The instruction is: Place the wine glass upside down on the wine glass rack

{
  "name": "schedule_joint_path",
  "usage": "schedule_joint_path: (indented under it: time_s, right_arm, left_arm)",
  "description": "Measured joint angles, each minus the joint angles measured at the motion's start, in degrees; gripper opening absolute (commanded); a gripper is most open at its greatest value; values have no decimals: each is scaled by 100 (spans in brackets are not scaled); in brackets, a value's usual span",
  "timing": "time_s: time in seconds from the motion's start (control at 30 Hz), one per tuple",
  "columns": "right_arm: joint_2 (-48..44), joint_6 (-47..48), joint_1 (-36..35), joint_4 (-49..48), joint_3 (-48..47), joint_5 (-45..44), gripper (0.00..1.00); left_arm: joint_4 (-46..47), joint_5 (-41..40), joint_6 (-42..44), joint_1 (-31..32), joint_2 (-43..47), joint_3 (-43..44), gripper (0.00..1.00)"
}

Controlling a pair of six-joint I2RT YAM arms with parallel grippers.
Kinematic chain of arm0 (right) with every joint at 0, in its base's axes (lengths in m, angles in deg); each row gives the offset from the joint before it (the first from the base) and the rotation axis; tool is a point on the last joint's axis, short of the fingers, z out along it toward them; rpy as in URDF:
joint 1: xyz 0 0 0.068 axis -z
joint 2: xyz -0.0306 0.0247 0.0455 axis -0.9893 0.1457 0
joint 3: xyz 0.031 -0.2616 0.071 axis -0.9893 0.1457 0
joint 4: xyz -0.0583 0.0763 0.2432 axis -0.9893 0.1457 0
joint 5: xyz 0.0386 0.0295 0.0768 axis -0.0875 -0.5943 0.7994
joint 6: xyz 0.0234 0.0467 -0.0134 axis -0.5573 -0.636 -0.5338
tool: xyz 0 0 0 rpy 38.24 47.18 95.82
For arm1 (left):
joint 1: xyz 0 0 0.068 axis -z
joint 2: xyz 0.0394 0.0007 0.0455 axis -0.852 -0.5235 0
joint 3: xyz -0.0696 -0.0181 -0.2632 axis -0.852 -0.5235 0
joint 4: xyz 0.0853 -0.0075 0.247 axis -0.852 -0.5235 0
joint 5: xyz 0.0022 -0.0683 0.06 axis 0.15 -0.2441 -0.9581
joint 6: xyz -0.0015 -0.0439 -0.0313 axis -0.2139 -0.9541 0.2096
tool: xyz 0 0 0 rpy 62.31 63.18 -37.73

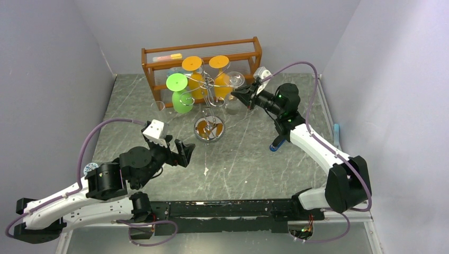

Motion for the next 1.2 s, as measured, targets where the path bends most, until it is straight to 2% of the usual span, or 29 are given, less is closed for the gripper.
schedule_joint_path:
  time_s: [0.4, 0.7, 0.9, 1.2]
  right_arm:
    - [199, -315, 48, -63, -17, -605, 0]
    - [380, -518, 66, 7, -120, -693, 1]
    - [446, -531, 68, 328, -367, -544, 22]
    - [219, -697, 81, 369, -129, -457, 48]
  left_arm:
    - [-7, 2, -96, 0, 9, -35, 97]
    - [-7, 2, -125, 0, 26, -50, 97]
    - [-7, 2, -125, 0, 17, -52, 96]
    - [-7, 17, -129, 0, -46, -52, 96]
